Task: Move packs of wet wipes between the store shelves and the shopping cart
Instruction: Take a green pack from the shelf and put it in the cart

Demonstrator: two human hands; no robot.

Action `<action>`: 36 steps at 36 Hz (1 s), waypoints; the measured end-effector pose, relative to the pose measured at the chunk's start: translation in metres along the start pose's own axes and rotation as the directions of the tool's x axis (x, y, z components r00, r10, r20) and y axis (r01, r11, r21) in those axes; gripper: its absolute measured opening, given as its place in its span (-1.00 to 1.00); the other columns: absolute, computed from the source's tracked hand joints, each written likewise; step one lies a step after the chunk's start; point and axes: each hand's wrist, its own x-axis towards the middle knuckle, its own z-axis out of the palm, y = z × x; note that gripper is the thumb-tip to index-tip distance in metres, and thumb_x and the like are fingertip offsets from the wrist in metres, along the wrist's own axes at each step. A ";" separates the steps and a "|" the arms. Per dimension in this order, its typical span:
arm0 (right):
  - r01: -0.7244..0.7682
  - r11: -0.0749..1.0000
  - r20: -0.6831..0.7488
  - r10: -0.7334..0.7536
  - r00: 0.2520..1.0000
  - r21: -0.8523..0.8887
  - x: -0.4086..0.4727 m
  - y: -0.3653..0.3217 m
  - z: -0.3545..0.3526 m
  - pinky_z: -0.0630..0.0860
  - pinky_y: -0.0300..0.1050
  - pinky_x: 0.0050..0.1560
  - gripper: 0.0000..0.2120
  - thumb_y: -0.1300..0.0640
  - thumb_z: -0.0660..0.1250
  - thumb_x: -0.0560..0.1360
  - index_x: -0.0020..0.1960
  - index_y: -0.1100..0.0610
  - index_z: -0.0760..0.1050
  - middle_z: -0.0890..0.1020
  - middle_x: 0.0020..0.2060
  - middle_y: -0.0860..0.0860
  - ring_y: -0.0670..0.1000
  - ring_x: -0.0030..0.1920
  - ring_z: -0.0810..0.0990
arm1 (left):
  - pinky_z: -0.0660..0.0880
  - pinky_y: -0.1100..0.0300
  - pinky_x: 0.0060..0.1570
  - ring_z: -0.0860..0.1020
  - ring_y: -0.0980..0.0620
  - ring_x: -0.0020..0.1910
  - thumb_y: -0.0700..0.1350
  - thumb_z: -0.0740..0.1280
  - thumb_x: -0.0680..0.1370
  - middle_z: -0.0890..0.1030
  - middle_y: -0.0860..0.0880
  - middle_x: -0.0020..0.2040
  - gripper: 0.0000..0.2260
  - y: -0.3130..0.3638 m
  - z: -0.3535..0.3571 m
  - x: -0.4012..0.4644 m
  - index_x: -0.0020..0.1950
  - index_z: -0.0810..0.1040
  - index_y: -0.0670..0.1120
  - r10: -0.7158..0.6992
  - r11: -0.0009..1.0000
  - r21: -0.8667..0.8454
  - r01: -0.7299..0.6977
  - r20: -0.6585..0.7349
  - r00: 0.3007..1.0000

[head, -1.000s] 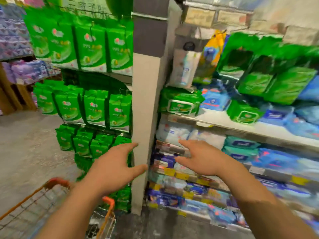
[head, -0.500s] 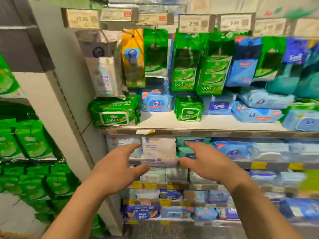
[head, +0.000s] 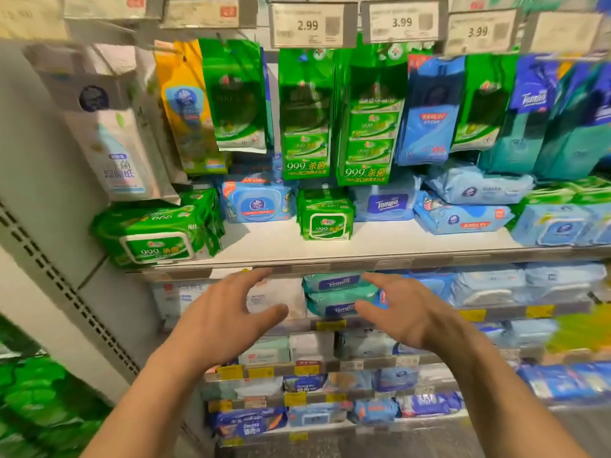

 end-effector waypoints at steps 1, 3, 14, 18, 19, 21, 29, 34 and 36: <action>-0.011 1.000 -0.005 0.011 1.000 -0.005 0.006 0.002 0.000 0.30 -0.12 0.44 -0.35 -0.23 0.25 0.59 0.60 -0.05 0.21 0.39 0.52 -0.03 0.00 0.45 0.40 | 0.36 0.10 0.39 0.41 0.09 0.45 0.36 0.34 0.48 0.44 0.13 0.50 -0.35 -0.001 0.002 0.005 0.54 0.35 0.19 0.005 1.000 -0.012 -0.005 -0.007 1.000; -0.008 1.000 -0.013 0.007 1.000 -0.018 0.018 0.002 -0.001 0.27 -0.11 0.47 -0.35 -0.23 0.25 0.60 0.61 -0.05 0.20 0.38 0.53 -0.02 0.02 0.50 0.35 | 0.36 0.12 0.36 0.44 0.09 0.43 0.31 0.37 0.50 0.47 0.12 0.47 -0.38 -0.005 0.007 0.017 0.52 0.38 0.19 0.010 0.999 -0.032 -0.010 -0.011 1.000; 0.010 0.996 -0.192 0.009 0.981 0.094 0.091 -0.018 -0.013 0.34 -0.20 0.37 -0.47 -0.12 0.34 0.58 0.51 -0.02 0.39 0.49 0.44 -0.08 -0.06 0.37 0.49 | 0.39 0.23 0.19 0.51 0.09 0.33 0.29 0.42 0.46 0.54 0.08 0.42 -0.38 -0.038 0.013 0.099 0.49 0.44 0.16 0.038 0.975 -0.218 -0.041 -0.017 0.999; 0.027 0.977 -0.295 0.037 0.955 0.211 0.106 -0.022 -0.011 0.37 -0.26 0.22 -0.58 -0.04 0.36 0.59 0.43 -0.01 0.48 0.56 0.28 -0.17 -0.16 0.21 0.52 | 0.41 0.21 0.22 0.55 0.04 0.28 0.28 0.43 0.46 0.53 0.07 0.40 -0.37 -0.040 0.013 0.123 0.50 0.45 0.13 0.037 0.959 -0.283 -0.033 0.009 0.999; 0.029 0.969 -0.312 0.051 0.949 0.246 0.109 -0.021 -0.009 0.35 -0.28 0.19 -0.62 -0.01 0.36 0.60 0.40 -0.01 0.50 0.56 0.22 -0.19 -0.20 0.18 0.49 | 0.41 0.22 0.25 0.55 0.04 0.28 0.26 0.45 0.47 0.53 0.06 0.39 -0.38 -0.040 0.015 0.127 0.50 0.45 0.12 0.034 0.952 -0.306 -0.027 0.017 0.999; 0.007 0.952 -0.323 0.097 0.942 0.307 0.115 -0.018 -0.006 0.34 -0.29 0.18 -0.62 0.01 0.37 0.59 0.39 0.00 0.49 0.56 0.20 -0.17 -0.21 0.19 0.48 | 0.43 0.15 0.33 0.53 0.08 0.30 0.34 0.40 0.39 0.54 0.08 0.39 -0.30 -0.039 0.018 0.135 0.48 0.46 0.12 0.046 0.940 -0.340 -0.036 0.019 0.999; -0.079 0.918 -0.282 0.200 0.938 0.389 0.140 0.000 -0.001 0.37 -0.04 0.42 -0.33 -0.10 0.39 0.55 0.57 0.01 0.25 0.48 0.45 -0.03 -0.02 0.44 0.43 | 0.41 0.02 0.44 0.43 0.17 0.41 0.35 0.38 0.27 0.45 0.17 0.48 -0.12 -0.035 0.037 0.161 0.56 0.36 0.10 -0.016 0.850 -0.526 0.022 0.016 1.000; -0.061 0.907 -0.242 0.176 0.954 0.418 0.159 0.007 0.000 0.35 -0.13 0.33 -0.22 -0.08 0.45 0.51 0.61 -0.02 0.15 0.42 0.49 -0.08 -0.02 0.46 0.40 | 0.33 0.01 0.50 0.33 0.15 0.50 0.24 0.52 0.31 0.32 0.16 0.57 -0.06 -0.027 0.050 0.179 0.62 0.23 0.09 -0.045 0.806 -0.589 0.050 0.023 0.999; -0.055 0.903 -0.224 0.165 0.961 0.427 0.169 0.011 0.002 0.33 -0.11 0.37 -0.15 -0.07 0.48 0.49 0.63 0.02 0.10 0.37 0.53 -0.06 -0.01 0.50 0.36 | 0.32 0.00 0.51 0.31 0.14 0.51 0.17 0.57 0.33 0.31 0.14 0.57 -0.05 -0.024 0.055 0.188 0.63 0.20 0.07 -0.056 0.800 -0.597 0.063 0.030 0.998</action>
